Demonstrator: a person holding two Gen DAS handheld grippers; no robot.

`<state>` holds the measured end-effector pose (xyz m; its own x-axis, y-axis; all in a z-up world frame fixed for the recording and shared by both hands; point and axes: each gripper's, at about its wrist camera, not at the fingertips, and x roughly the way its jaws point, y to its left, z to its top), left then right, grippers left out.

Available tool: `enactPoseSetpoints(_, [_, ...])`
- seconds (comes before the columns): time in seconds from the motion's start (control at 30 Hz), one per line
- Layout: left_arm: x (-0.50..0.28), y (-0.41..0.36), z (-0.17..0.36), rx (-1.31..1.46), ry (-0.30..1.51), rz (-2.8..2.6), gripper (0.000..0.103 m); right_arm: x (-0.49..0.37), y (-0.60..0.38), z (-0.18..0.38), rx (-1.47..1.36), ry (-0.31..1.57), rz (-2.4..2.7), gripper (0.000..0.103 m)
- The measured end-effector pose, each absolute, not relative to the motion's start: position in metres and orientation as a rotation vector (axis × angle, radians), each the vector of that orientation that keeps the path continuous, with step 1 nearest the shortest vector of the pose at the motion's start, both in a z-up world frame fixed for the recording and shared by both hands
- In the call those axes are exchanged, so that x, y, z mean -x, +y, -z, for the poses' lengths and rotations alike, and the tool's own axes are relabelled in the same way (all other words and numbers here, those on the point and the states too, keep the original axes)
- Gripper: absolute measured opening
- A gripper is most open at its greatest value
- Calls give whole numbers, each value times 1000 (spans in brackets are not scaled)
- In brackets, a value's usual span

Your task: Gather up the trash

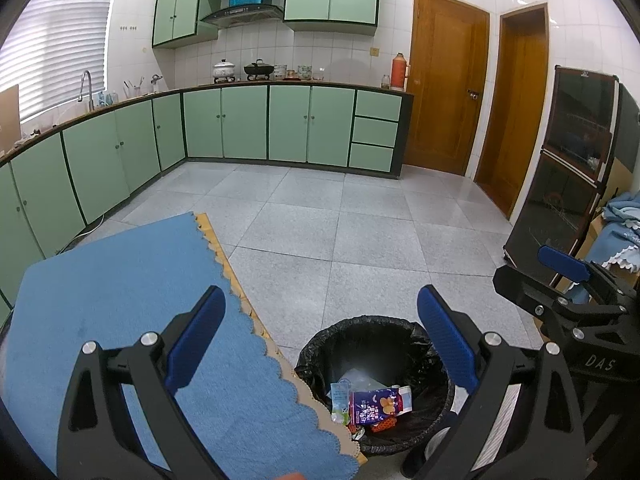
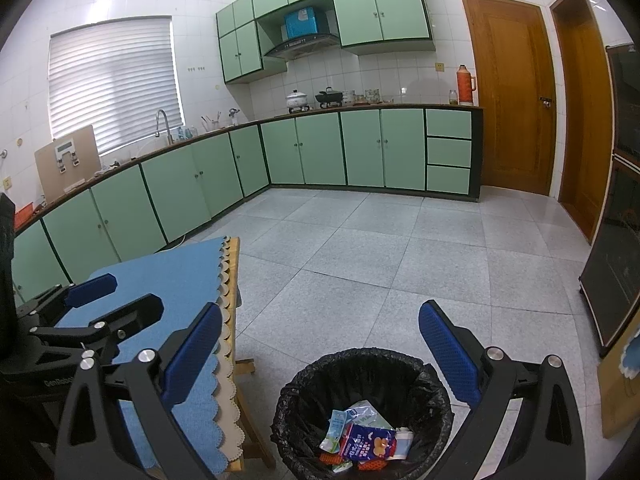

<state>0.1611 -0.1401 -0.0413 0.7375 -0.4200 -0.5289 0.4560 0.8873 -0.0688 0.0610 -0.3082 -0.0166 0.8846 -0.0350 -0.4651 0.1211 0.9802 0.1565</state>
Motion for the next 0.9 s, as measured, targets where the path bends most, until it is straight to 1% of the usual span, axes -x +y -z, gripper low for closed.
enactPoseSetpoints(0.9, [-162, -141, 45, -64, 565, 492, 94, -64, -314, 24, -192, 495, 86, 97])
